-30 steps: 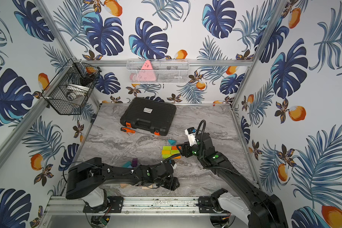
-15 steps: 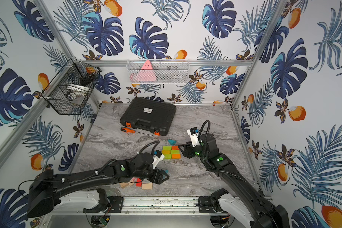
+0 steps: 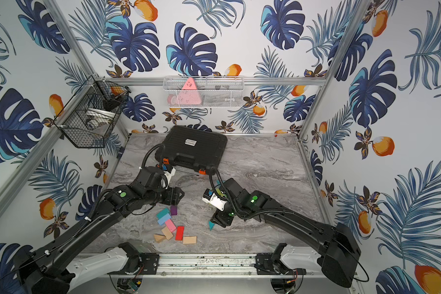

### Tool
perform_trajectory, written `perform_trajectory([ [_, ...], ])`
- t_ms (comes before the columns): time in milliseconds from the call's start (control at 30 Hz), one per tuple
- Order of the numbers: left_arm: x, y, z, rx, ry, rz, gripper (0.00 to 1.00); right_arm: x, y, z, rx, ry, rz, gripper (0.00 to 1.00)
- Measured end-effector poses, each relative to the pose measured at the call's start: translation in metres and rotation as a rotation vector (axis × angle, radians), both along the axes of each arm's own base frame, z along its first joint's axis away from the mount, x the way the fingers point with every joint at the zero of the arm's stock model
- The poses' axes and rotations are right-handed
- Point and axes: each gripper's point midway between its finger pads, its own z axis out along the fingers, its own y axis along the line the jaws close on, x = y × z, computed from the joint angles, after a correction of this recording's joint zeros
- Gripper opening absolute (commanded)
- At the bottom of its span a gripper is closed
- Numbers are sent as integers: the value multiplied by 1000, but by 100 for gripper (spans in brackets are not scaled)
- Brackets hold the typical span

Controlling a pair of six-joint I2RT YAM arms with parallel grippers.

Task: Assemble a piece of candy with building blocks
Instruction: Pick up the building block from the center of the board.

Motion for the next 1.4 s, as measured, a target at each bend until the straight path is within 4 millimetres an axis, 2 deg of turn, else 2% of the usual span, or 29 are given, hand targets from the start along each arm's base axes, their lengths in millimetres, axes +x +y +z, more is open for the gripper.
perform_trajectory([
  [100, -5, 19, -14, 32, 15, 35, 76, -19, 1, -18, -69, -22, 162, 70],
  [300, -6, 33, -8, 63, -32, 66, 77, -13, 2, -55, -223, -77, 339, 70],
  [467, -5, 37, -6, 75, -46, 81, 77, -4, 7, -71, -294, -117, 445, 70],
  [833, -5, 38, -7, 83, -52, 75, 77, 2, 19, -105, -395, -169, 604, 64],
  [1033, -6, 38, -4, 82, -64, 71, 77, 14, 24, -109, -416, -238, 619, 62],
  [1400, -5, 38, -8, 89, -50, 65, 78, 18, 28, -109, -420, -285, 642, 53],
])
